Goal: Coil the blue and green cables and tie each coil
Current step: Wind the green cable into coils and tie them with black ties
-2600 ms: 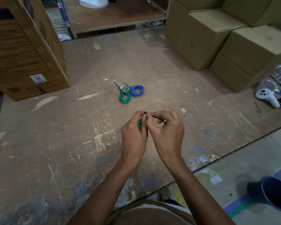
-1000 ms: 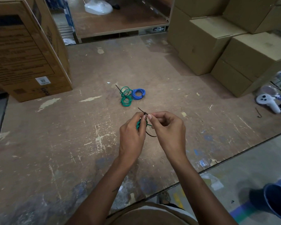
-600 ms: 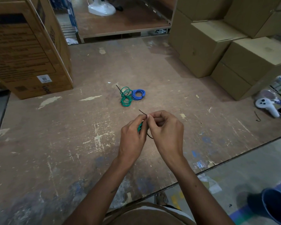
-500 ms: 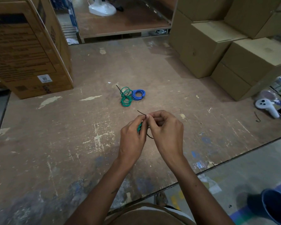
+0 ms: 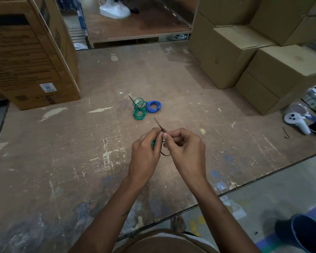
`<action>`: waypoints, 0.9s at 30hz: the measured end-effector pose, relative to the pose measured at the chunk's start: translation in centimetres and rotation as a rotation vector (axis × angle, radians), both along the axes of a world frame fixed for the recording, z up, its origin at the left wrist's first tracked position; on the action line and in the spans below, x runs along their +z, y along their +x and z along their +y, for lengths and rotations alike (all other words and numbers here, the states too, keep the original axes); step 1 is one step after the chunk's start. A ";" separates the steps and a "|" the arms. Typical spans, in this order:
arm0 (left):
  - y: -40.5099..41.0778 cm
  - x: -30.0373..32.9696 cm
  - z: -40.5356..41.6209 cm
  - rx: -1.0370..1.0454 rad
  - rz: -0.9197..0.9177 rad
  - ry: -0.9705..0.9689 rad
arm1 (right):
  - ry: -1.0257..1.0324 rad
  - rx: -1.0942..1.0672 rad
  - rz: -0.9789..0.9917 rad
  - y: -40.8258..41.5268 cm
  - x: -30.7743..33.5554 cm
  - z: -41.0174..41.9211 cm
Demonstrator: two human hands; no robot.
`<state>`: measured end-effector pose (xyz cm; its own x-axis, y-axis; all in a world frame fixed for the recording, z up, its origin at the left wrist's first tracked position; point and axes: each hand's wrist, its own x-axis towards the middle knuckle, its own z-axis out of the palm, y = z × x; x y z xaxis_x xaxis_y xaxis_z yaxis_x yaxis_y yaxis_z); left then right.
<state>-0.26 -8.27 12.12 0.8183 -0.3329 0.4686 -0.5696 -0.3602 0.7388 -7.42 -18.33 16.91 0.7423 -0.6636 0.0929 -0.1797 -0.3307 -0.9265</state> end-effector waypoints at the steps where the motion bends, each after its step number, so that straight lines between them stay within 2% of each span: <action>1: -0.3 0.0 -0.1 -0.022 -0.005 0.009 | -0.028 -0.004 0.000 0.0 0.0 -0.1; 5: -1.2 -0.3 -0.6 -0.034 0.037 0.002 | -0.092 0.013 0.033 -0.2 -0.1 -0.9; 9: -1.1 -0.1 -0.5 -0.027 0.161 -0.085 | -0.009 0.080 0.074 -0.6 -0.2 -1.3; 14: -1.2 0.4 -0.9 0.027 0.172 -0.105 | 0.119 0.086 0.067 -1.1 0.1 -1.7; 21: -1.7 0.2 -0.9 -0.064 0.145 -0.064 | 0.042 0.053 0.102 -1.4 0.1 -1.8; 27: -2.2 -0.2 -1.1 0.002 0.151 -0.047 | -0.084 0.047 0.034 -1.9 0.0 -1.6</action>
<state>-2.46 -9.35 11.93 0.8813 -0.3113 0.3555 -0.4502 -0.3243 0.8320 -9.30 -19.95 16.87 0.7761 -0.6190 0.1206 -0.1932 -0.4154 -0.8889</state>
